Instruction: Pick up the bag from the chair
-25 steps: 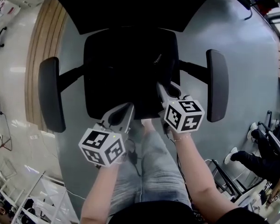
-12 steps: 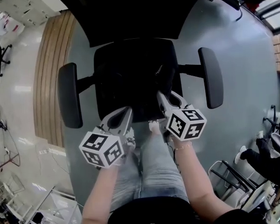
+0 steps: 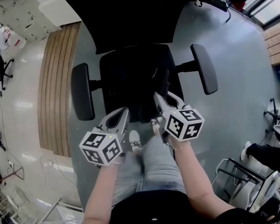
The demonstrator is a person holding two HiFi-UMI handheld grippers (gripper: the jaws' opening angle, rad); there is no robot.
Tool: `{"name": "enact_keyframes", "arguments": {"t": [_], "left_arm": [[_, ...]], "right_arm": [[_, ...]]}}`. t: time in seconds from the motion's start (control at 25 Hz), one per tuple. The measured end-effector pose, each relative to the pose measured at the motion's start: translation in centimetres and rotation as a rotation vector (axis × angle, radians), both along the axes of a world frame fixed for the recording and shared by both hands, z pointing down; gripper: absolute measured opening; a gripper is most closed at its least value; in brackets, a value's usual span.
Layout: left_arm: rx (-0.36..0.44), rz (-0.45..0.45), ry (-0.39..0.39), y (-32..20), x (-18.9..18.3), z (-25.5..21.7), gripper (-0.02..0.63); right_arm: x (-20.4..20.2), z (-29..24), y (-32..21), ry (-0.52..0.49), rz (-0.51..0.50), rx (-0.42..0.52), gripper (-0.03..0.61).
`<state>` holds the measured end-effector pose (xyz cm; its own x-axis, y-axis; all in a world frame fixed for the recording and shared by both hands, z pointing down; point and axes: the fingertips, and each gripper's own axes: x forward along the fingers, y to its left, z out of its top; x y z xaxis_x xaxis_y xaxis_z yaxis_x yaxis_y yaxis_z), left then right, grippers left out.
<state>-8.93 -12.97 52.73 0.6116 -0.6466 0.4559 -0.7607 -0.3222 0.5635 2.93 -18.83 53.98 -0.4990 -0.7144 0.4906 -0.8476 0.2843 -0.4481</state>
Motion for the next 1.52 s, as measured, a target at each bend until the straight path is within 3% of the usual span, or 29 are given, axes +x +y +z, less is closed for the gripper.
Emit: {"name": "enact_keyframes", "arguments": {"t": [0.44,0.64,1.16,1.52], "left_arm": [[0.058,0.025,0.009,4.3,-3.5,-3.6,0.015],[0.081,0.012,0.059,4.9,-4.6,-6.0,0.015],[0.182,0.051,0.097,6.9,-4.4,-11.8,0.015],[0.225,0.047,0.159,5.6,-2.6,-15.6,0.015]], "right_arm": [[-2.8,-6.0,5.2,-0.021,-0.018,0.073,0.057],[-3.1,-8.3,6.8,-0.025,0.005,0.079,0.057],[-1.9,-14.4,9.3,-0.015,0.010,0.126,0.055],[-0.8,-19.9,8.9,-0.105,0.021,0.203,0.055]]}}
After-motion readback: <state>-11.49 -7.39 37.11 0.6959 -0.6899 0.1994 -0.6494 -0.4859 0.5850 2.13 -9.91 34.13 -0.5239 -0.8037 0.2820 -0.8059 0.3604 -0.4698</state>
